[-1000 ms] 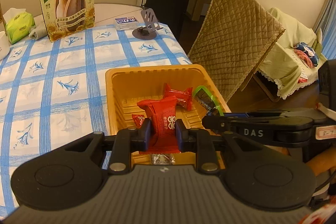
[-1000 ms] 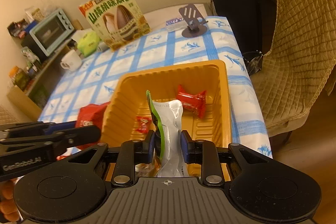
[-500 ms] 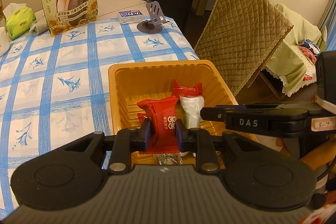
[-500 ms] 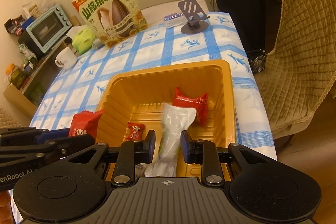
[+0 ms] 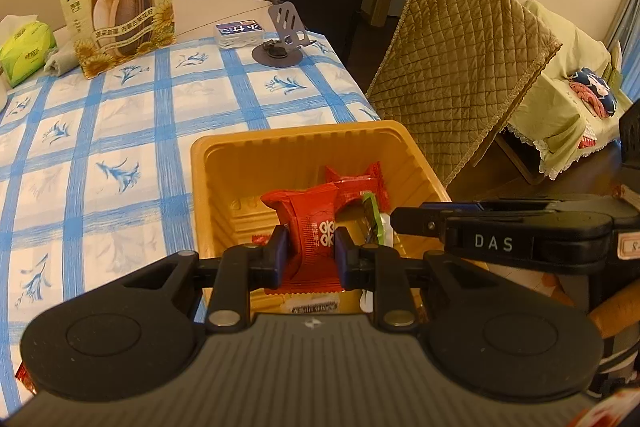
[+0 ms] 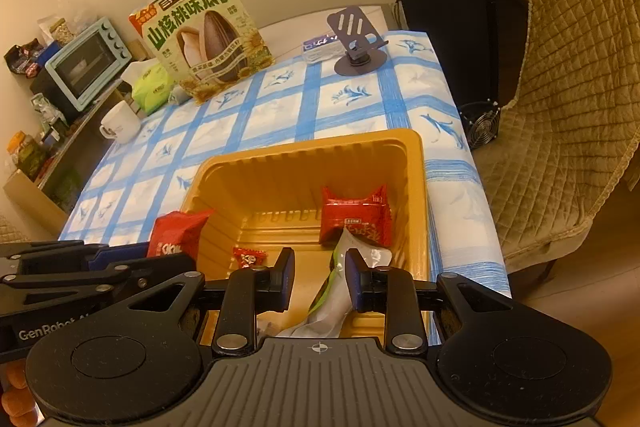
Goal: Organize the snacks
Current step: 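Open both tools to release the snacks into the tray, then withdraw both tools from the tray toward the remaining candies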
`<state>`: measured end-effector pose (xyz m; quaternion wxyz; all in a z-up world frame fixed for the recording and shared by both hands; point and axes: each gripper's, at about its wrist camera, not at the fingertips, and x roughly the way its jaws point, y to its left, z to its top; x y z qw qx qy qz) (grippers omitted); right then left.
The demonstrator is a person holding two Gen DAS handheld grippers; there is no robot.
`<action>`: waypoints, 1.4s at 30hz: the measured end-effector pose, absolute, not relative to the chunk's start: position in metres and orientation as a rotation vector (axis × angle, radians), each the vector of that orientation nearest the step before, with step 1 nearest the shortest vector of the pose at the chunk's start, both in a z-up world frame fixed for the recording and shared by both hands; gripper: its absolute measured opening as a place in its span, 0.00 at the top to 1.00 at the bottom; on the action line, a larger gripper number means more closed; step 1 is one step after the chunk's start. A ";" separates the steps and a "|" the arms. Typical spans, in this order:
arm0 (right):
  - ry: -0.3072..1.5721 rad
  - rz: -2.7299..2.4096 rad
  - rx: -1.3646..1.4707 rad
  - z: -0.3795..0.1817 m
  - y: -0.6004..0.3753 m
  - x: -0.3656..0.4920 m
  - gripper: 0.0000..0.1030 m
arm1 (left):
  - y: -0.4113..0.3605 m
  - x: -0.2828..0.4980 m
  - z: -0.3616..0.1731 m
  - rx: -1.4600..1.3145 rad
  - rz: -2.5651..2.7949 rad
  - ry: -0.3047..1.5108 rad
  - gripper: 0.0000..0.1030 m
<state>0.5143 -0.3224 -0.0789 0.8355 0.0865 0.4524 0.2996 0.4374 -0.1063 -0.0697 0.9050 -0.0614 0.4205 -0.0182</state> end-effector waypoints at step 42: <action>0.853 0.625 0.196 -0.035 -0.349 0.445 0.21 | -0.091 0.368 -0.038 -0.172 -0.075 0.823 0.33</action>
